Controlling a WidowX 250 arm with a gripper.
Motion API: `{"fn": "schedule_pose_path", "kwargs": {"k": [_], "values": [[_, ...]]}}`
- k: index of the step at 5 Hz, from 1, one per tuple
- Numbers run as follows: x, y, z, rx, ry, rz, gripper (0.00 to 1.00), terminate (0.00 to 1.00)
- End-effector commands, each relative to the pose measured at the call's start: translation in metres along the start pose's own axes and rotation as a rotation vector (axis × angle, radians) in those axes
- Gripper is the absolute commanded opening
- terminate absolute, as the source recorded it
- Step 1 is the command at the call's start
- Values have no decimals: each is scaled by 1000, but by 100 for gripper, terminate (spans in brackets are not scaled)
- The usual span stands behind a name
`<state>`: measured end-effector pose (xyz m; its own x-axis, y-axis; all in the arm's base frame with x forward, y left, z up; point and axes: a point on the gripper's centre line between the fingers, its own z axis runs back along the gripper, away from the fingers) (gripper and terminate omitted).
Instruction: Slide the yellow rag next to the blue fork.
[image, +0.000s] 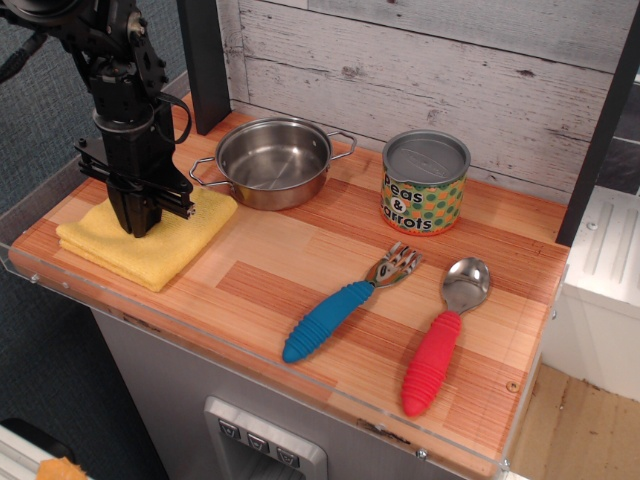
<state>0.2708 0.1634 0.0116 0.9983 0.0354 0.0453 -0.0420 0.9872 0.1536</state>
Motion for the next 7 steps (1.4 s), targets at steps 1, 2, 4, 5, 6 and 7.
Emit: {"fn": "schedule_pose_path", "kwargs": {"k": [1, 2, 4, 5, 6, 7], "values": [[-1, -15, 11, -35, 20, 58, 0, 0], [-4, -20, 11, -56, 36, 93, 0, 0], [-2, -46, 16, -68, 55, 91, 0, 0], [-3, -58, 21, -79, 53, 88, 0, 0], [-1, -72, 26, -85, 37, 67, 0, 0], [0, -82, 32, -110, 17, 73, 0, 0]]}}
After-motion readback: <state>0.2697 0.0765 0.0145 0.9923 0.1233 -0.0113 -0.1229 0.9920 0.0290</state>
